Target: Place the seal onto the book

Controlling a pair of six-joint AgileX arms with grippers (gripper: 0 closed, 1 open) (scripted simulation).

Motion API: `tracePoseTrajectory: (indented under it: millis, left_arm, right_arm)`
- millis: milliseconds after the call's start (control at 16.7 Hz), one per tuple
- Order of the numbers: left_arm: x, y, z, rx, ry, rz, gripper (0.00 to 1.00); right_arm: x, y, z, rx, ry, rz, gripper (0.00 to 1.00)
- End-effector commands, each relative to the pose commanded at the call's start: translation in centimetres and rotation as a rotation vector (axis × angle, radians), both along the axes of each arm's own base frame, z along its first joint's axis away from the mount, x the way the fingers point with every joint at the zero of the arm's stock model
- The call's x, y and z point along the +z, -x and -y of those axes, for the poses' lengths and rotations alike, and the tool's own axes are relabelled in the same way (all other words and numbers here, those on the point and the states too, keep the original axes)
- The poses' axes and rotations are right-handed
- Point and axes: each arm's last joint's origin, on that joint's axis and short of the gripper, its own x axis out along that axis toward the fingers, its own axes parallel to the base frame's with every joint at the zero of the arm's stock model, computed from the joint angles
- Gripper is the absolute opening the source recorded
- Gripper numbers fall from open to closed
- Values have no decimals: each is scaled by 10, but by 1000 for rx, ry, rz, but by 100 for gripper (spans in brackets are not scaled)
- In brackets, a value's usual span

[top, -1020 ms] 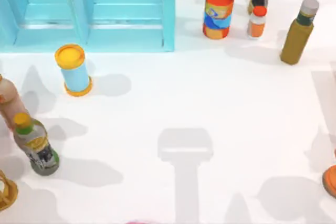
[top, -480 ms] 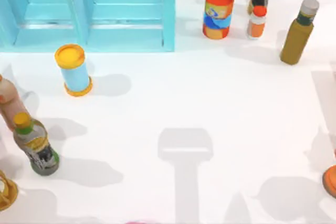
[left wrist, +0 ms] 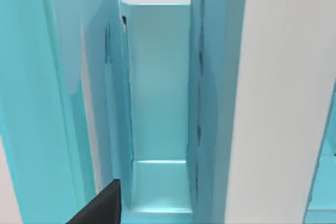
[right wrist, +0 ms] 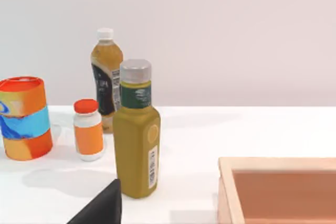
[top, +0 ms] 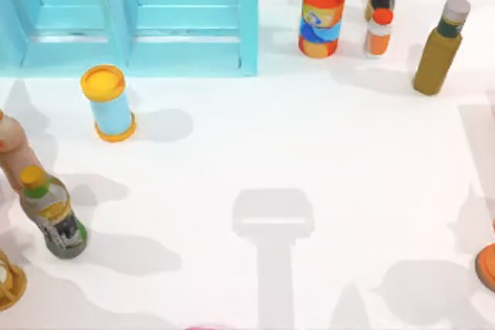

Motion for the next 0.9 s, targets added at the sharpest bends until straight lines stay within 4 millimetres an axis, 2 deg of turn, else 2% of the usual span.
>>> tracePoseTrajectory:
  millis: [180, 420, 660, 900]
  left_arm:
    - [3, -29, 1, -1, 0, 1, 100]
    - [-10, -60, 8, -4, -1, 2, 100]
    - [-26, -70, 7, -1, -1, -2, 100]
    - [-26, -70, 7, -1, -1, -2, 100]
  right_arm:
    - [0, 0, 0, 0, 0, 0, 100]
    - [0, 0, 0, 0, 0, 0, 100]
    - [0, 0, 0, 0, 0, 0, 100]
    - [0, 0, 0, 0, 0, 0, 100]
